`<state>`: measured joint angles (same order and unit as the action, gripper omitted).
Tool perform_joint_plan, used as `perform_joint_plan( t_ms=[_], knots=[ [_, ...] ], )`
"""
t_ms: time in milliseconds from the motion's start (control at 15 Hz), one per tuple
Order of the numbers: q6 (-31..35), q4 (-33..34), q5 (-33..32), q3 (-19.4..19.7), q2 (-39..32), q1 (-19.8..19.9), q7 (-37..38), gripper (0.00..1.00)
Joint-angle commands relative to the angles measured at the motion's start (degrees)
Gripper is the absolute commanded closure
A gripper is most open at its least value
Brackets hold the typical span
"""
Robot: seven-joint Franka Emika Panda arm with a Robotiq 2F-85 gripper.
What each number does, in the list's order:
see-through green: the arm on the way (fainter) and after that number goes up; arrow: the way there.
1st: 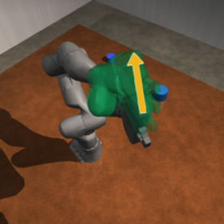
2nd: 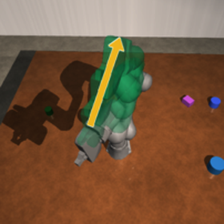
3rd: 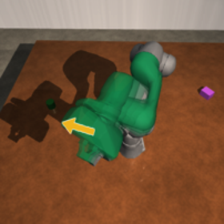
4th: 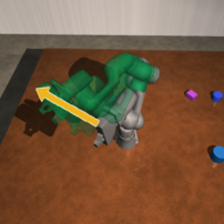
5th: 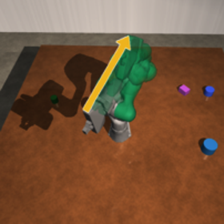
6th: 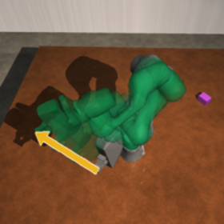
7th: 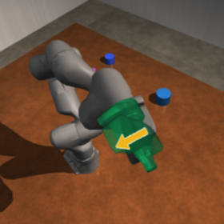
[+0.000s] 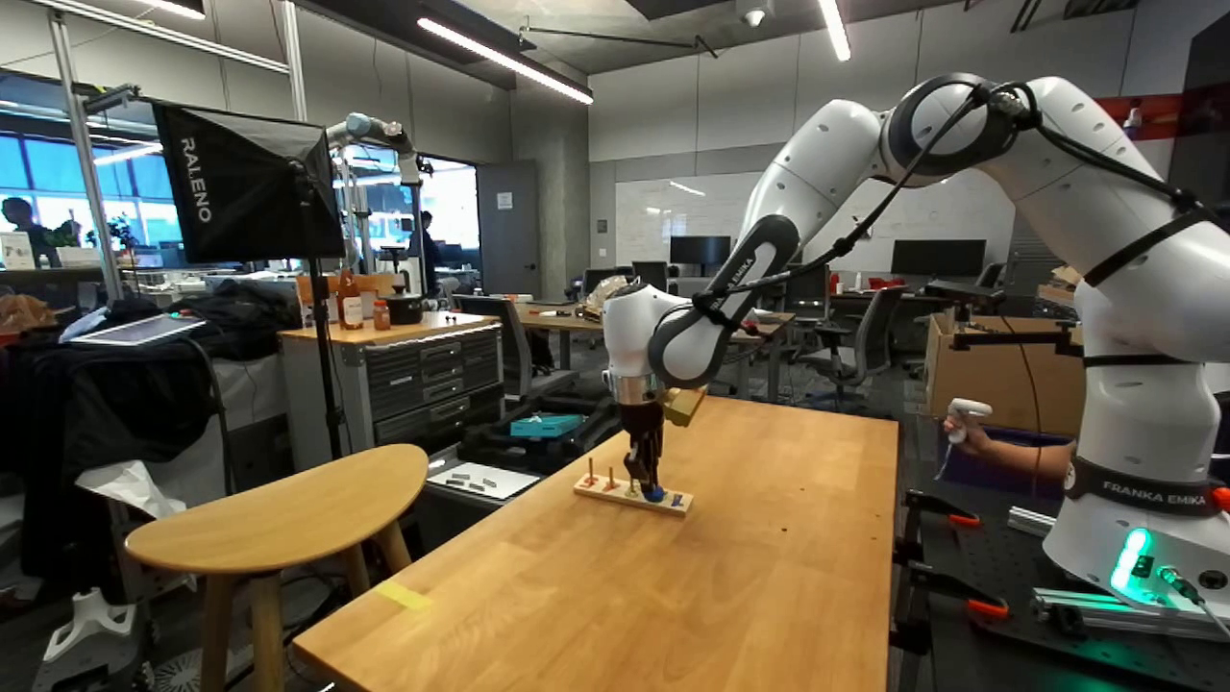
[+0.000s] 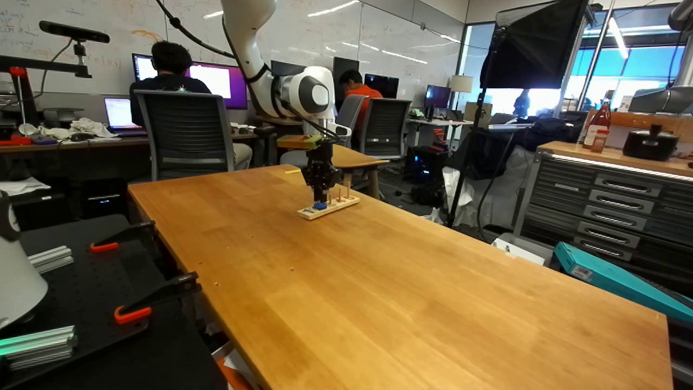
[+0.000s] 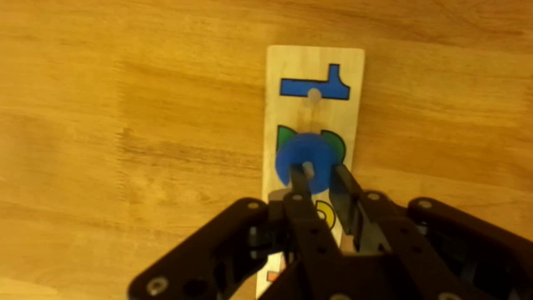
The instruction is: Remove the blue ring from the wooden object and place it on the table
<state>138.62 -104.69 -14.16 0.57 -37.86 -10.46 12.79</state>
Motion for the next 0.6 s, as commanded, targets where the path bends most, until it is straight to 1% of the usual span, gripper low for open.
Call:
perform_joint_plan(
  t_ms=[0, 267, 467, 533],
  knots=[
    [-5.07, 3.82, 3.11, -1.07, 2.09, -0.55, -0.62, 1.00],
    [-9.17, 7.49, 5.16, -2.13, 4.58, -0.13, -1.06, 1.00],
    [-11.37, 9.04, 6.14, -2.33, 6.12, 0.31, -1.28, 0.99],
    [-11.77, 9.07, 6.23, -2.30, 6.35, 0.52, -1.52, 0.74]
  ],
)
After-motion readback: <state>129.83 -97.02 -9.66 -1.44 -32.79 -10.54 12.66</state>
